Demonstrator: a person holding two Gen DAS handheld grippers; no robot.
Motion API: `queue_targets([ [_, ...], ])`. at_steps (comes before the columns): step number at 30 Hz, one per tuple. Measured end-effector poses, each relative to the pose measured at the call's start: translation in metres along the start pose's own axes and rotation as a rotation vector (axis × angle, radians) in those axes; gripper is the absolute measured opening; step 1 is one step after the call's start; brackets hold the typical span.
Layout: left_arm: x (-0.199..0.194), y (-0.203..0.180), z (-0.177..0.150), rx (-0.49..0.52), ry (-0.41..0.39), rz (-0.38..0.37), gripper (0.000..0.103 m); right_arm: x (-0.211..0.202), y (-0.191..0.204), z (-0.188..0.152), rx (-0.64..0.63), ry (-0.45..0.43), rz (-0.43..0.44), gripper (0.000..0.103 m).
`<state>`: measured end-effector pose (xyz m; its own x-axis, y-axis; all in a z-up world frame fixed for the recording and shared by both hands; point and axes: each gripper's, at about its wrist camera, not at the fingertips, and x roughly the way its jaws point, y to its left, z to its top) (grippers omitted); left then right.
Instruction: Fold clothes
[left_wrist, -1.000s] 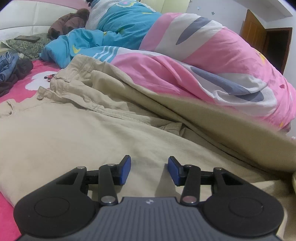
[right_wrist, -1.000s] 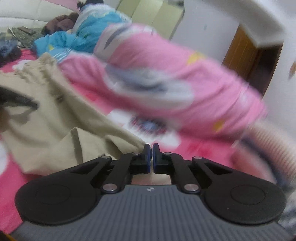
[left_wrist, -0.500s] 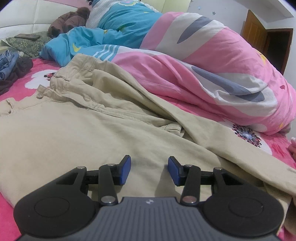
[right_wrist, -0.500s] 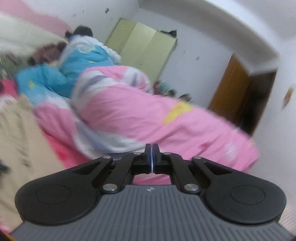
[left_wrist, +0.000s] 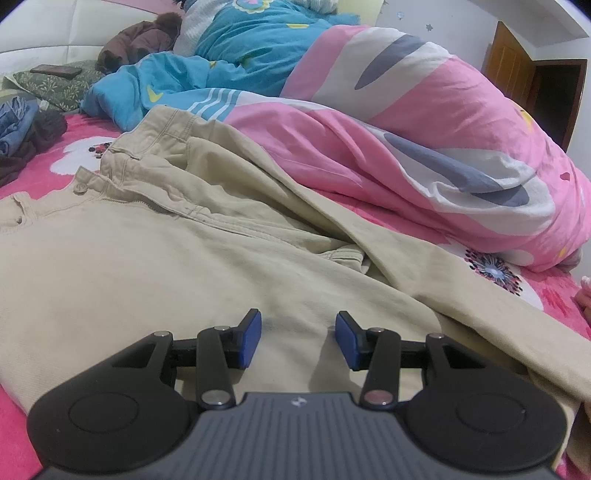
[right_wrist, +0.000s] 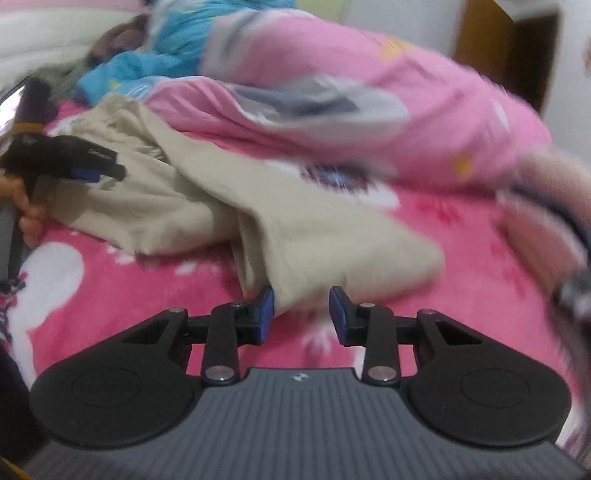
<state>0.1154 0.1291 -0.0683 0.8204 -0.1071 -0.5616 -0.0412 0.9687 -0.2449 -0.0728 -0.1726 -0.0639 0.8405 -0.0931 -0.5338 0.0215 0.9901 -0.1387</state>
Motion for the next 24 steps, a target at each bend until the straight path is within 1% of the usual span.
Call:
queue_targets([
  [3,0.0,0.0,-0.001,0.001,-0.002,0.0,0.046,0.008,-0.009,-0.008,0.14,-0.01,0.015,0.03],
  [5,0.0,0.001,-0.001,-0.001,-0.001,-0.002,0.046,0.015,-0.01,-0.006,0.19,0.001,0.031,0.03],
  [9,0.0,0.001,-0.001,-0.002,0.0,-0.001,0.046,0.02,-0.009,-0.014,0.211,0.02,0.01,0.03],
  [12,0.0,-0.001,-0.002,0.008,-0.003,0.005,0.047,0.034,-0.014,-0.01,0.225,-0.009,-0.015,0.03],
  [13,0.0,0.0,-0.002,0.007,-0.003,0.004,0.047,0.039,-0.016,-0.008,0.215,-0.017,-0.031,0.021],
  [14,0.0,0.001,-0.002,0.003,-0.004,0.001,0.047,0.043,-0.018,-0.003,0.188,-0.018,-0.056,0.011],
  [16,0.0,0.002,-0.002,-0.003,-0.002,-0.002,0.046,0.046,-0.026,0.013,0.116,-0.036,-0.127,0.005],
  [21,0.002,0.0,-0.003,0.006,0.001,0.008,0.046,0.045,-0.051,0.07,-0.122,-0.144,-0.329,0.002],
  [22,0.002,0.0,-0.003,0.008,0.0,0.009,0.046,0.046,-0.057,0.083,-0.165,-0.162,-0.352,0.0],
  [24,0.002,0.001,-0.003,0.003,0.001,0.005,0.046,0.052,-0.066,0.109,-0.261,-0.182,-0.381,0.0],
])
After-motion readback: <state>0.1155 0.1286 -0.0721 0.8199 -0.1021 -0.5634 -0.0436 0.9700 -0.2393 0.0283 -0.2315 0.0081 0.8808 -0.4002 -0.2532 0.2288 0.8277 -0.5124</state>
